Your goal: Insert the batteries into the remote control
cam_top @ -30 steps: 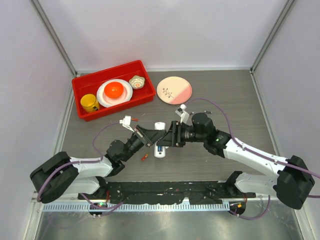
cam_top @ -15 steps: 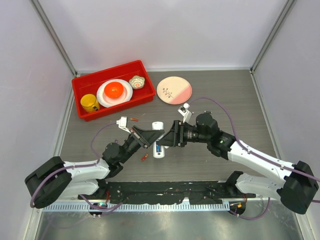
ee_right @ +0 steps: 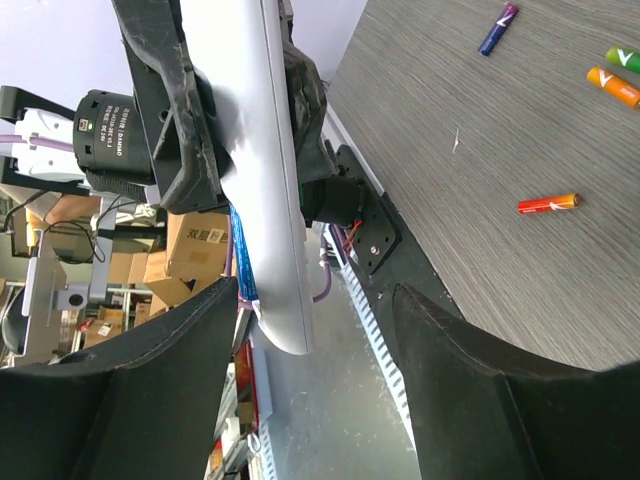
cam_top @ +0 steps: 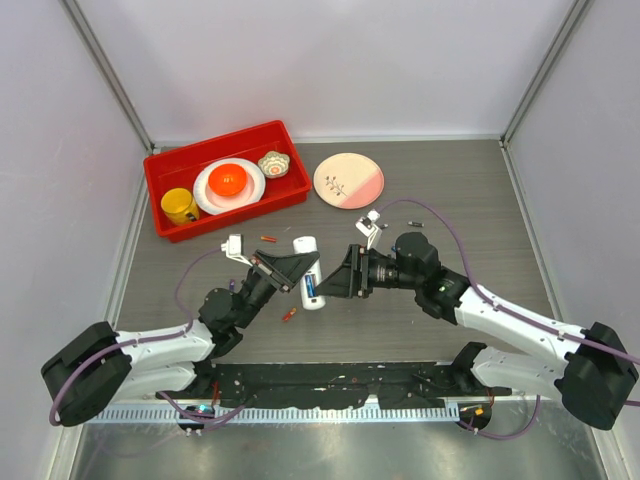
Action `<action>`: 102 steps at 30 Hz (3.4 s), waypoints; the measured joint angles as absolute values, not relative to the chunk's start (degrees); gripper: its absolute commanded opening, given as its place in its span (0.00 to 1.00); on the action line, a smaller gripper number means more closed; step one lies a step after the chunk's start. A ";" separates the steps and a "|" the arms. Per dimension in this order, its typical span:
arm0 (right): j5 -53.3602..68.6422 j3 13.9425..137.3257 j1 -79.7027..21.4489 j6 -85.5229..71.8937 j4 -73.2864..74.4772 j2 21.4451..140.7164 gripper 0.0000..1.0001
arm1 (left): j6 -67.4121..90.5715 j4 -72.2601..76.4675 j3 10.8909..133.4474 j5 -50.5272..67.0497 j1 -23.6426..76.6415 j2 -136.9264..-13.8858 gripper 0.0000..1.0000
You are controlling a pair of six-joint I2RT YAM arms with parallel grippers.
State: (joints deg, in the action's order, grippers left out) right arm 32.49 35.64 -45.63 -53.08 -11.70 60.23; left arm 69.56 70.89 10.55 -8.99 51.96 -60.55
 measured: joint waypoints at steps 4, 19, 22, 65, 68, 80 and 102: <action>33.12 34.57 -45.63 -54.00 -13.91 60.23 0.60 | 69.82 70.94 10.55 -9.67 52.01 -60.84 0.00; 32.49 31.79 -45.63 -58.48 -23.88 61.95 0.35 | 71.35 72.51 10.52 -9.87 52.01 -63.59 0.00; 32.49 31.75 -45.63 -58.81 -24.32 62.37 0.25 | 71.55 72.73 10.44 -9.87 52.01 -63.81 0.00; 46.19 41.76 -37.01 -41.85 6.76 62.70 0.01 | 74.41 60.82 9.26 3.84 48.58 -61.32 0.47; 46.85 42.22 -36.97 -41.21 7.88 62.94 0.01 | 75.57 64.27 9.54 6.11 48.29 -64.29 0.43; 49.30 42.85 -36.73 -39.00 9.02 63.26 0.15 | 79.35 74.41 9.72 9.91 48.21 -70.02 0.00; 50.48 42.98 -36.25 -39.38 7.81 62.87 0.59 | 78.26 67.48 9.41 7.77 47.86 -64.20 0.00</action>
State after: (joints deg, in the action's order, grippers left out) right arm 50.48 42.98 -36.25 -39.38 7.81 62.87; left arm 78.26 67.48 9.41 7.77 47.86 -64.20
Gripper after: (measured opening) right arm 0.570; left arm 0.273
